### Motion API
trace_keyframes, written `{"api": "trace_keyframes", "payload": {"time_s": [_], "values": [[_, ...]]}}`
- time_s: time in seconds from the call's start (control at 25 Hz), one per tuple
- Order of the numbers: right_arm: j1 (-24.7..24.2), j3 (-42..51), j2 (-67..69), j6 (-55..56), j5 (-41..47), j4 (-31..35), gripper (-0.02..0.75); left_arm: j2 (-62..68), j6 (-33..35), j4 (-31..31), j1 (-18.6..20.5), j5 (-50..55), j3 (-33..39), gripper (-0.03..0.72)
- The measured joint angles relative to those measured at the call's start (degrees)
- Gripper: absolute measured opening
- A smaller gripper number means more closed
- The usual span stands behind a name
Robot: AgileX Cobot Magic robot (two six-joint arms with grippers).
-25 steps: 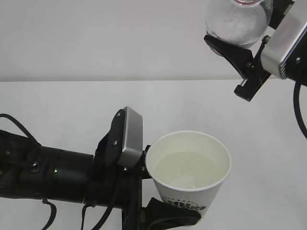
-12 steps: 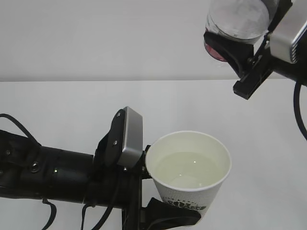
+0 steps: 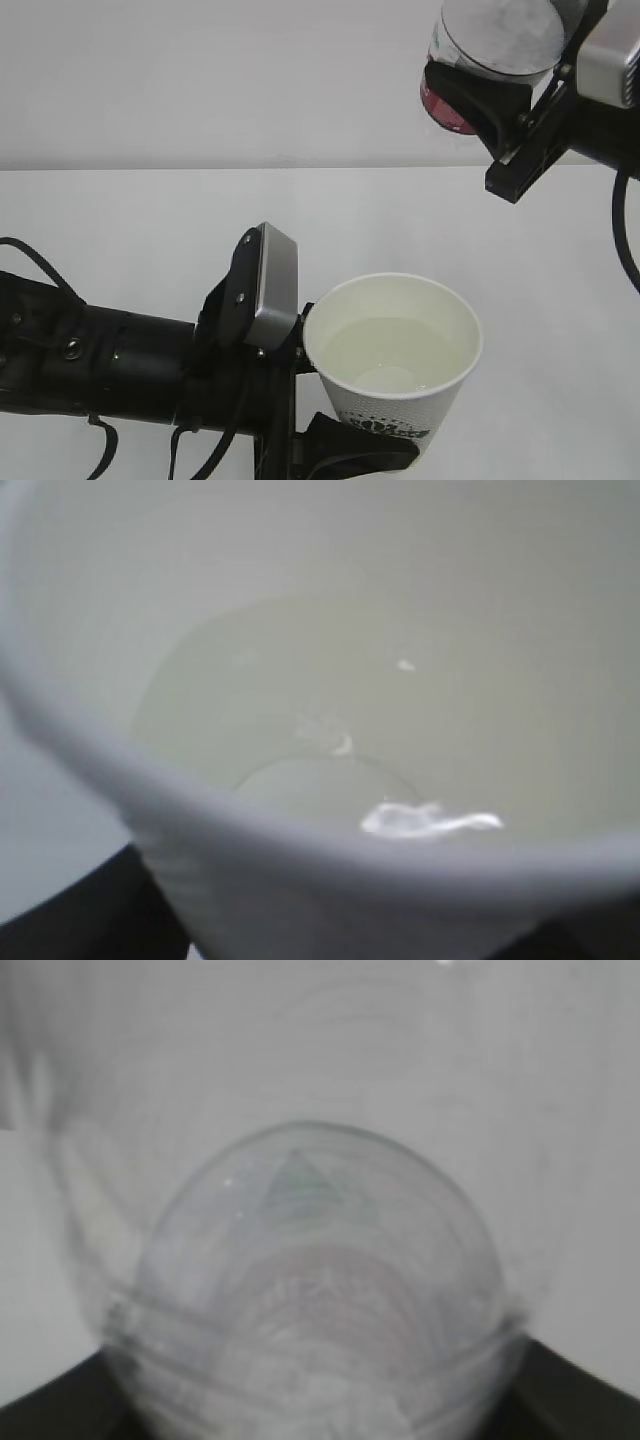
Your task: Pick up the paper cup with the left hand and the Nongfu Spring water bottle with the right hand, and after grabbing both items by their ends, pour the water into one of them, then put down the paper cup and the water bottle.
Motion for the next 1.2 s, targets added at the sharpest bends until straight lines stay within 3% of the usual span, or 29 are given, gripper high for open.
{"api": "trace_keyframes", "payload": {"time_s": [1.2], "values": [[0.0,0.0,0.0,7.9,1.8,0.0,0.464,0.0,0.0,-0.1,0.0,0.0,0.0,0.531]]}}
